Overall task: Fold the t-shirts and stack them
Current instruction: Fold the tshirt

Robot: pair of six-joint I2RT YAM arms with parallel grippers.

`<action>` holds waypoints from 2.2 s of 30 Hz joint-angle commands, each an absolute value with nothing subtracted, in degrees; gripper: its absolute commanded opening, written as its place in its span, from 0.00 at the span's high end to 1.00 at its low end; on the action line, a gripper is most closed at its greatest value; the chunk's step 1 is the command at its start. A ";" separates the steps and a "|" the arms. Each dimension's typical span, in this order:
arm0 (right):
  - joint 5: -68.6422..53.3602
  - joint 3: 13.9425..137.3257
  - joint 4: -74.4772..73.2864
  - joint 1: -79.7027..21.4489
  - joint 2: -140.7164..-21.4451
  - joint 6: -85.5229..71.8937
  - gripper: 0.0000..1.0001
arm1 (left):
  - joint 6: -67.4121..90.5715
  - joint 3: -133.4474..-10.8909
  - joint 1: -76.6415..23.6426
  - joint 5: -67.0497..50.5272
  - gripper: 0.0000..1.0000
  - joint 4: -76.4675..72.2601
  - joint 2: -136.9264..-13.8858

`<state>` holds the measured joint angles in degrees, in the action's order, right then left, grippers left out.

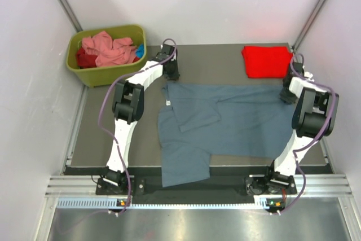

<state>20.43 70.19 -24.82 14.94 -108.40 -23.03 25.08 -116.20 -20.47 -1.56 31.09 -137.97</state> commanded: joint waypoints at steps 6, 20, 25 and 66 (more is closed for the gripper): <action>21.19 77.43 -28.20 16.44 -111.28 -20.83 0.75 | 21.36 -127.53 -20.57 -5.27 0.74 36.20 -137.21; 9.40 67.25 -32.87 6.16 -88.51 -22.33 0.68 | 20.13 -95.02 -19.86 -4.74 0.73 34.91 -112.50; 7.83 64.78 -31.29 2.55 -85.96 -22.59 0.68 | 20.48 -97.98 -19.43 -2.37 0.79 33.83 -118.02; 8.09 65.22 -31.81 3.43 -83.34 -25.57 0.61 | 21.44 -117.73 -18.89 0.97 0.68 47.89 -119.76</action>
<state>8.84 64.25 -29.80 2.92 -88.55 -23.83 19.86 -122.52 -17.74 2.96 44.29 -134.06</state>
